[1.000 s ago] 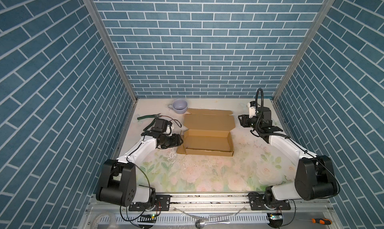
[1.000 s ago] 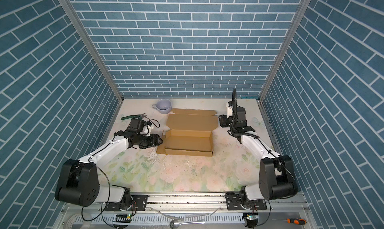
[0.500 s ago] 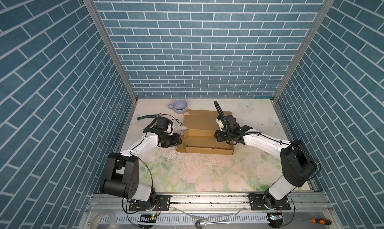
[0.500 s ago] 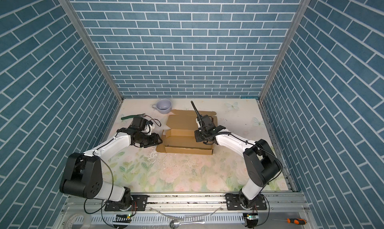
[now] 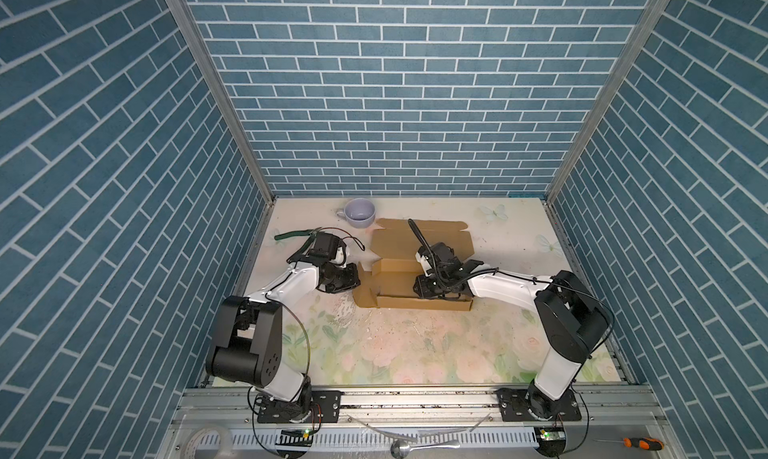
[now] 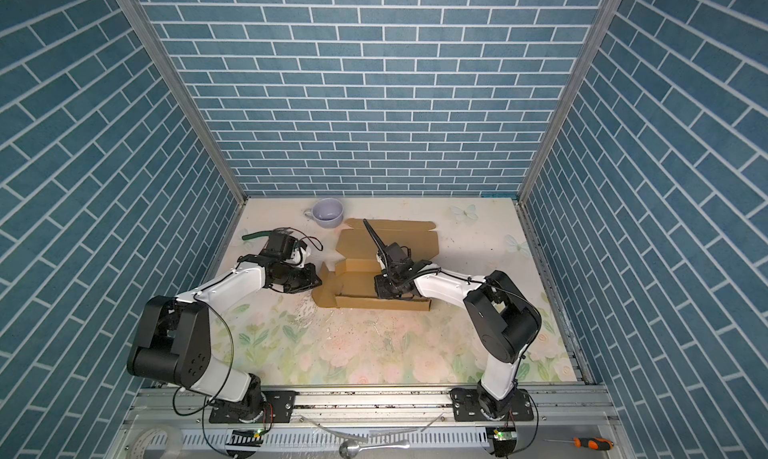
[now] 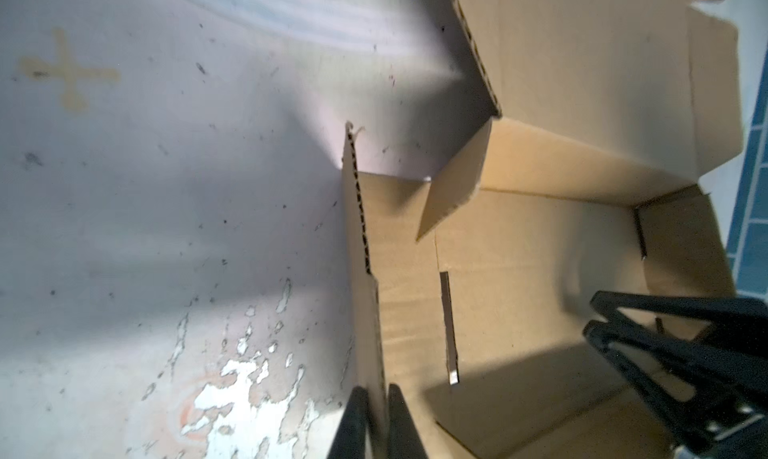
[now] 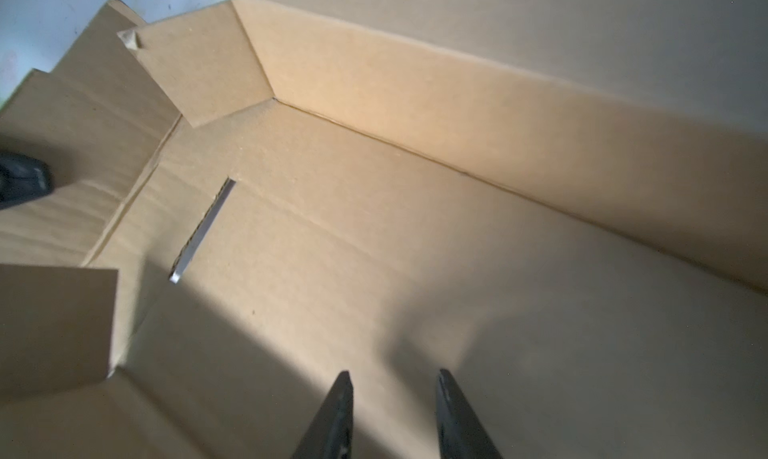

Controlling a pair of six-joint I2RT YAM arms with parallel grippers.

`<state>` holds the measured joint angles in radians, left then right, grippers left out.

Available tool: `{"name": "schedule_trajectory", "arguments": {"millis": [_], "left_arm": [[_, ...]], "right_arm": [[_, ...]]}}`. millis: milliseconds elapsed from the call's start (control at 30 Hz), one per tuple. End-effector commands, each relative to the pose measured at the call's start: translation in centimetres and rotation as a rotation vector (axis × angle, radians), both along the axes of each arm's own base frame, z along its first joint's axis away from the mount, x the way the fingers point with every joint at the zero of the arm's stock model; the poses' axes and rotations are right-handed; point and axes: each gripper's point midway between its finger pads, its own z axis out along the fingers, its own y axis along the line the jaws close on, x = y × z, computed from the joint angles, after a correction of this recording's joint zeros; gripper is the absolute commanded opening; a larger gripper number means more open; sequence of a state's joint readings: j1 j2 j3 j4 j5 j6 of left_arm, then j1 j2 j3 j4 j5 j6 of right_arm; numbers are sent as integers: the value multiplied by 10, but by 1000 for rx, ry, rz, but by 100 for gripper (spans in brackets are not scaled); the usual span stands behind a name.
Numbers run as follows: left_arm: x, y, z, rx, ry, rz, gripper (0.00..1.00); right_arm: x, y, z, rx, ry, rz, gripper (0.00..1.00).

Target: Fold the paper box

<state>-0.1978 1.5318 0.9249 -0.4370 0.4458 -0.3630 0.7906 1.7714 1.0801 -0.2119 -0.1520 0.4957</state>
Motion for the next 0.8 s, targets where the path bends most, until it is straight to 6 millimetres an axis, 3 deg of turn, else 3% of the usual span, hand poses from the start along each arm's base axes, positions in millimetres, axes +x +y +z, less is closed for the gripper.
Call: {"name": "schedule_trajectory", "arguments": {"millis": [0,200,400,533,667,767], "left_arm": [[8,-3,12,-4,-34,-23,5],[13,-11,40,8,-89,-42,1],[2,-48,50,-4,-89,-107,2],[-2,-63,50,3,-74,-121,3],[-6,-88,41,-27,-62,-156,11],[-10,-99,31,-31,-38,-178,25]], "right_arm": [[-14,-1,-24,-12,71,-17,35],[-20,-1,-40,-30,106,-22,33],[-21,-1,-43,-30,111,-22,33],[-22,-1,-47,-32,120,-23,32],[-23,0,-50,-28,132,-22,32],[-23,1,-50,-26,132,-22,32]]}}
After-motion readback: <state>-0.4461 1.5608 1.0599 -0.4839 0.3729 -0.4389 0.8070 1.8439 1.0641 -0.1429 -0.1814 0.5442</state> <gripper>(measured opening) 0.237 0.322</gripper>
